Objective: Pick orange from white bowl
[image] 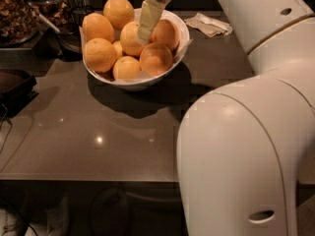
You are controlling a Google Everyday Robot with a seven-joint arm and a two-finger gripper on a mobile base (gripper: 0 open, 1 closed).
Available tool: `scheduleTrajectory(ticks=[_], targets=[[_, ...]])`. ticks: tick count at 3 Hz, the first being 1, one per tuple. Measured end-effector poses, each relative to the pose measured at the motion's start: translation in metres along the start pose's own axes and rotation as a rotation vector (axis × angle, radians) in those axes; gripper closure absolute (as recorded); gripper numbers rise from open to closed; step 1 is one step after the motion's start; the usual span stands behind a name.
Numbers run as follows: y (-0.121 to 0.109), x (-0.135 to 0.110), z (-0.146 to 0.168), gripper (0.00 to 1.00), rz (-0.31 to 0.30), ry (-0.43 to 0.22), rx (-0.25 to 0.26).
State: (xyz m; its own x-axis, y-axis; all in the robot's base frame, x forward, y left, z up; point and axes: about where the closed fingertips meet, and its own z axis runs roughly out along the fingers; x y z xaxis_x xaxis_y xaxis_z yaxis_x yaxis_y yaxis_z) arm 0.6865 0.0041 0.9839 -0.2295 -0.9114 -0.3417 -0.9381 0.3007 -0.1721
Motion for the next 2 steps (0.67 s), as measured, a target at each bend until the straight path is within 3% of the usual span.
scheduleTrajectory(ticks=[2], targets=[[0.0085,-0.0149,0.0089,0.29,-0.016,0.003,-0.023]])
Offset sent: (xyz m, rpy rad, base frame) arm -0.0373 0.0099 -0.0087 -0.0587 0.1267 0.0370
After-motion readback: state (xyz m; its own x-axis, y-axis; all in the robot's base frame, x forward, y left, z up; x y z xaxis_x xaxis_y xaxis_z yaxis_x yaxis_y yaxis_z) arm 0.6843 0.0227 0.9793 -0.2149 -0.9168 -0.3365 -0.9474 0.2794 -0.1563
